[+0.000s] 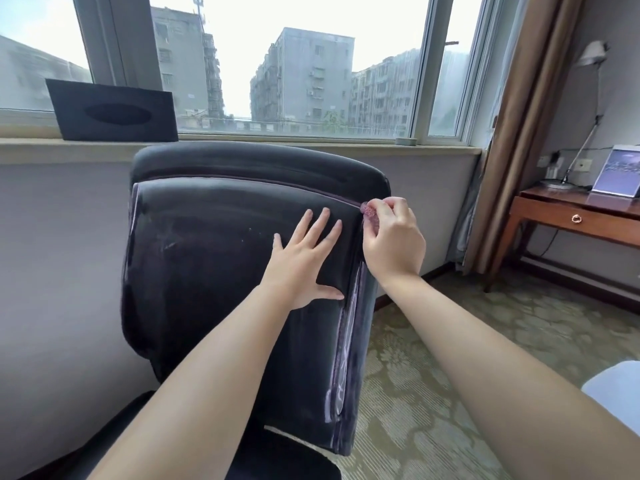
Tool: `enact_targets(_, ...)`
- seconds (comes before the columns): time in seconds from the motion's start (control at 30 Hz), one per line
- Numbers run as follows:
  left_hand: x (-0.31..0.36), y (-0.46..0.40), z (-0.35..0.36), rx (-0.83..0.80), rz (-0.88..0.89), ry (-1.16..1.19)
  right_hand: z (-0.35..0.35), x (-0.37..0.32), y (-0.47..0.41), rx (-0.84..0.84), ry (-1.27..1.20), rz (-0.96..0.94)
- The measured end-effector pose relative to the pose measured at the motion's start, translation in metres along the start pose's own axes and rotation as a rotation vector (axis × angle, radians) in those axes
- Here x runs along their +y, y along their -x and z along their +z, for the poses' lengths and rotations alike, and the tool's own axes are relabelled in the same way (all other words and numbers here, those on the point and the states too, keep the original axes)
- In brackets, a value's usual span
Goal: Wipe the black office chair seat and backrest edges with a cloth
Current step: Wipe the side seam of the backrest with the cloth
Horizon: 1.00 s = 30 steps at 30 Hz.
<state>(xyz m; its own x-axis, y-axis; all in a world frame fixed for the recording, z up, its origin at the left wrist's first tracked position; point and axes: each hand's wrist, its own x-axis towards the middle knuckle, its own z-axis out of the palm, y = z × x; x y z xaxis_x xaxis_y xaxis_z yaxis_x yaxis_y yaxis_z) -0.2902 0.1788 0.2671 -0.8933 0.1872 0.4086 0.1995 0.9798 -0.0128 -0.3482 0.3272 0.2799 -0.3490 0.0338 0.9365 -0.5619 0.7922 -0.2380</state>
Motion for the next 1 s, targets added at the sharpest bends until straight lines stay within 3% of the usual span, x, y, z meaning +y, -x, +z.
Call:
enact_targets(0.13,0.008,0.006,0.006,-0.023,-0.024,0.048,-0.006,0.007,0.019,0.020,-0.033,0.039)
enact_targets(0.37,0.012,0.024,0.013,-0.090,-0.034,0.034,-0.014,0.016,0.074,-0.158,0.027,-0.088)
enact_targets(0.53,0.015,0.029,0.015,-0.132,-0.055,0.014,-0.018,0.013,0.056,-0.092,0.041,-0.087)
enact_targets(0.77,0.018,0.034,0.024,-0.153,-0.062,-0.068,-0.009,0.023,0.097,-0.175,0.048,-0.131)
enact_targets(1.0,0.020,0.035,0.031,-0.136,-0.069,-0.150,-0.014,0.021,0.071,-0.086,-0.011,-0.102)
